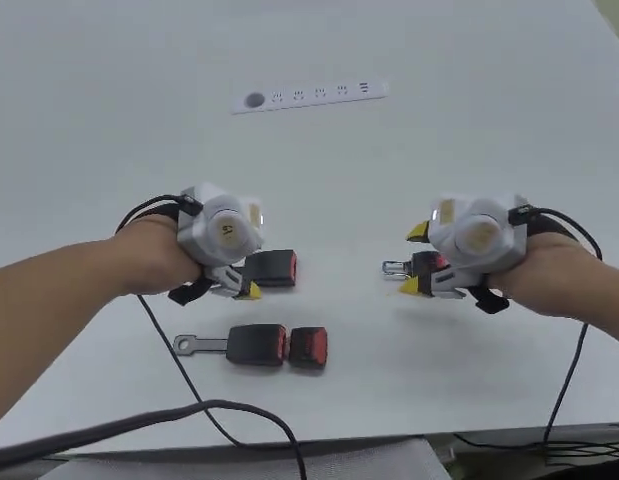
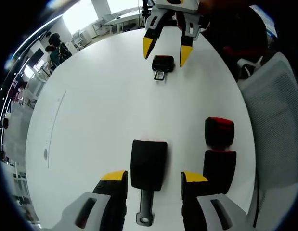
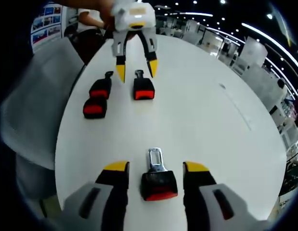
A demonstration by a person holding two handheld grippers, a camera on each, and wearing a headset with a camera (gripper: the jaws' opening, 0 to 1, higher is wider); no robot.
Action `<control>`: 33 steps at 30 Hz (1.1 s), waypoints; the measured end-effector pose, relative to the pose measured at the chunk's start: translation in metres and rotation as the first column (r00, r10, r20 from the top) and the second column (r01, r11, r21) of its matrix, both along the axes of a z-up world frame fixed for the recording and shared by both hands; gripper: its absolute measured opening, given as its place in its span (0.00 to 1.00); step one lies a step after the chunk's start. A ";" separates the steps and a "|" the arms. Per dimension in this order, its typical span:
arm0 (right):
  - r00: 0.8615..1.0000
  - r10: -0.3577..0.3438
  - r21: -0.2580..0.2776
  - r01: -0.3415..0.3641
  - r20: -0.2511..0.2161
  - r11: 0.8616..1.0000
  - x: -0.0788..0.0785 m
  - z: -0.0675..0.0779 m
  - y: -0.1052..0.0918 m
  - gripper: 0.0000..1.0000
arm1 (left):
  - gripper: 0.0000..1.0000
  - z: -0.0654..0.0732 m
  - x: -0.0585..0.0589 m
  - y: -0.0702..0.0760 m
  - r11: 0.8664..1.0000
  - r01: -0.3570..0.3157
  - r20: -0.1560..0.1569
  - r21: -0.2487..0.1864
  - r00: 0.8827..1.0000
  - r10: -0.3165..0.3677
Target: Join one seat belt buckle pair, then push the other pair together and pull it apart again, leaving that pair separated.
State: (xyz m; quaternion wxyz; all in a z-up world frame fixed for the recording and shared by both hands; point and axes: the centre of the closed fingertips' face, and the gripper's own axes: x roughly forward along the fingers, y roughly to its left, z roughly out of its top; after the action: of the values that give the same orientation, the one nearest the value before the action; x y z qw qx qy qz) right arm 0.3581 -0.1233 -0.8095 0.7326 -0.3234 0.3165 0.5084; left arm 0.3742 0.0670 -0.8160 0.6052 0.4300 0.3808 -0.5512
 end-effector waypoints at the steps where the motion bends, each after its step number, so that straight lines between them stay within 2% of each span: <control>1: 1.000 0.001 -0.002 -0.001 -0.003 1.000 -0.001 -0.001 -0.002 0.45 | 0.46 -0.001 0.001 0.000 1.000 0.001 0.000 0.002 1.000 -0.001; 6: 1.000 -0.001 -0.025 0.001 -0.018 1.000 0.000 -0.011 -0.014 0.45 | 0.48 -0.004 0.004 -0.001 1.000 -0.005 -0.016 -0.002 1.000 0.005; 10: 0.999 -0.009 -0.034 0.008 -0.031 0.999 0.002 -0.017 -0.019 0.44 | 0.47 -0.011 0.004 0.003 1.000 -0.006 -0.025 0.014 1.000 0.007; 13: 0.999 -0.006 -0.048 0.004 -0.037 0.999 0.003 -0.022 -0.023 0.45 | 0.47 -0.015 0.008 0.006 1.000 -0.015 -0.020 0.026 1.000 0.016; 20: 0.998 0.010 -0.064 -0.014 -0.061 0.998 0.002 -0.030 -0.028 0.40 | 0.46 -0.021 0.008 0.002 0.999 0.004 -0.038 0.034 0.999 -0.003; 22: 0.998 0.014 -0.071 -0.018 -0.068 0.997 0.002 -0.032 -0.029 0.38 | 0.43 -0.023 0.007 0.002 0.999 0.007 -0.055 0.036 0.998 -0.005; 23: 0.997 0.016 -0.072 -0.021 -0.072 0.997 0.001 -0.033 -0.029 0.37 | 0.39 -0.023 0.006 0.002 0.999 0.007 -0.066 0.042 0.998 -0.004; 24: 0.996 0.020 -0.058 -0.025 -0.085 0.998 -0.001 -0.033 -0.027 0.35 | 0.37 -0.023 0.009 0.002 0.999 0.004 -0.055 0.045 0.999 -0.002; 27: 0.996 0.026 -0.065 -0.032 -0.088 0.997 0.000 -0.034 -0.027 0.34 | 0.34 -0.024 0.010 0.002 0.999 0.006 -0.051 0.048 0.999 -0.003; 29: 0.995 0.027 -0.059 -0.033 -0.098 0.998 0.000 -0.034 -0.028 0.34 | 0.33 -0.024 0.009 0.002 0.996 0.061 -0.022 0.071 0.998 -0.059; 31: 0.993 0.025 -0.059 -0.032 -0.112 0.998 0.001 -0.034 -0.028 0.33 | 0.33 -0.025 0.008 0.001 0.993 0.078 -0.012 0.085 0.997 -0.077; 33: 0.993 0.030 -0.061 -0.038 -0.118 0.997 0.000 -0.034 -0.027 0.33 | 0.33 -0.026 0.009 0.001 0.994 0.071 -0.020 0.079 0.997 -0.070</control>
State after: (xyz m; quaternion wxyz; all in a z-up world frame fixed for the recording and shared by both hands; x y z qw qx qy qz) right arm 0.3582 -0.1500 -0.8431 0.6935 -0.3217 0.3692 0.5286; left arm 0.3835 0.0683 -0.8420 0.5646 0.4620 0.3921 -0.5603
